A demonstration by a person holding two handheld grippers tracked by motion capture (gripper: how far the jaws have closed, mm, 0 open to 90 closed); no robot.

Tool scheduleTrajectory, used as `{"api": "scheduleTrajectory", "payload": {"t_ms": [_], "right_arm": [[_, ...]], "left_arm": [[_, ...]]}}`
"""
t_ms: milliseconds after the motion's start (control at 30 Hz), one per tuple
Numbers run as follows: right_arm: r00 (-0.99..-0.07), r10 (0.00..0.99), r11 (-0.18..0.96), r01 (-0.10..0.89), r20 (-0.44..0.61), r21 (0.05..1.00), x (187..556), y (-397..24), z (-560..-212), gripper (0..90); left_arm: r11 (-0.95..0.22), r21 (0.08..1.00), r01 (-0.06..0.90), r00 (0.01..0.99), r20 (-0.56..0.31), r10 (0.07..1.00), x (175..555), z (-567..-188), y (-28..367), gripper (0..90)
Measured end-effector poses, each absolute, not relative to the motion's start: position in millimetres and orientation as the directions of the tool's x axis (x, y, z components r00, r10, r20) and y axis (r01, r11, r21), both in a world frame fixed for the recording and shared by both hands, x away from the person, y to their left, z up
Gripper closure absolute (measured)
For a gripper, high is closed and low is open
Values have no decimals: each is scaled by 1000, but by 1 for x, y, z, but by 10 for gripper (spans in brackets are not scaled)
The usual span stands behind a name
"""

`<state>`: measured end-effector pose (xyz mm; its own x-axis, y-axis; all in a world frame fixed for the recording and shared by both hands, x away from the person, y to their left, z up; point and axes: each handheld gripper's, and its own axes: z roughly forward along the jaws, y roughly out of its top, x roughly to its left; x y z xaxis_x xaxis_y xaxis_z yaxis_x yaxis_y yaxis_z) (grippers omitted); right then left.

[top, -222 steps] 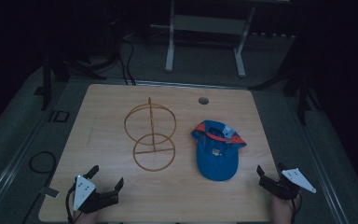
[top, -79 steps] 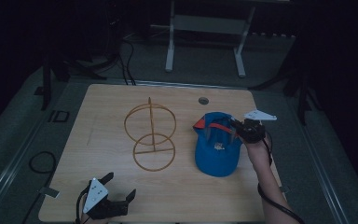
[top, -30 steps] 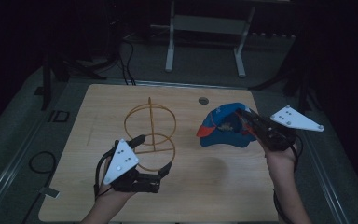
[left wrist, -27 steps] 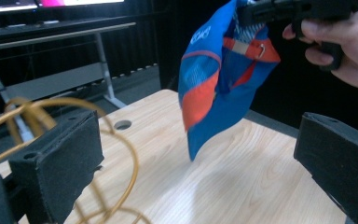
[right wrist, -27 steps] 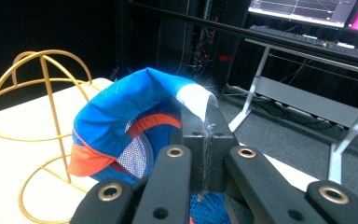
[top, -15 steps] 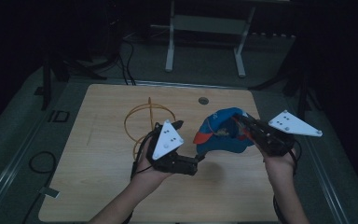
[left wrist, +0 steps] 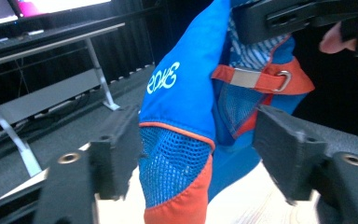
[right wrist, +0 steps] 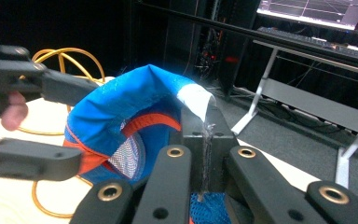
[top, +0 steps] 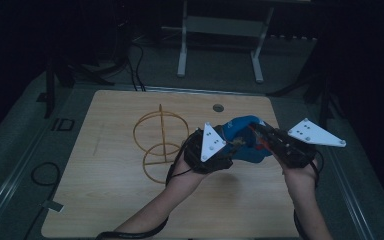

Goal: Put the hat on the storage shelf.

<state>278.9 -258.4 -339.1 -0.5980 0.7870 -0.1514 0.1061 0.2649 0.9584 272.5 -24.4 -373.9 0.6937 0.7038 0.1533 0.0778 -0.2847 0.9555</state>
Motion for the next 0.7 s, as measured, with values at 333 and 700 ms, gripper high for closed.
{"api": "scheduleTrajectory", "payload": {"t_ms": [333,700], "right_arm": [[-608,779,270,102,-154,958,273,-261,-340,895],[-637,761,251,113,-124,961,263,-263,-349,894]], "left_arm": [[-312,945,94,646,180,742,282,-365,-23,851],[-351,934,67,645,228,730,284,-361,-20,875]]}}
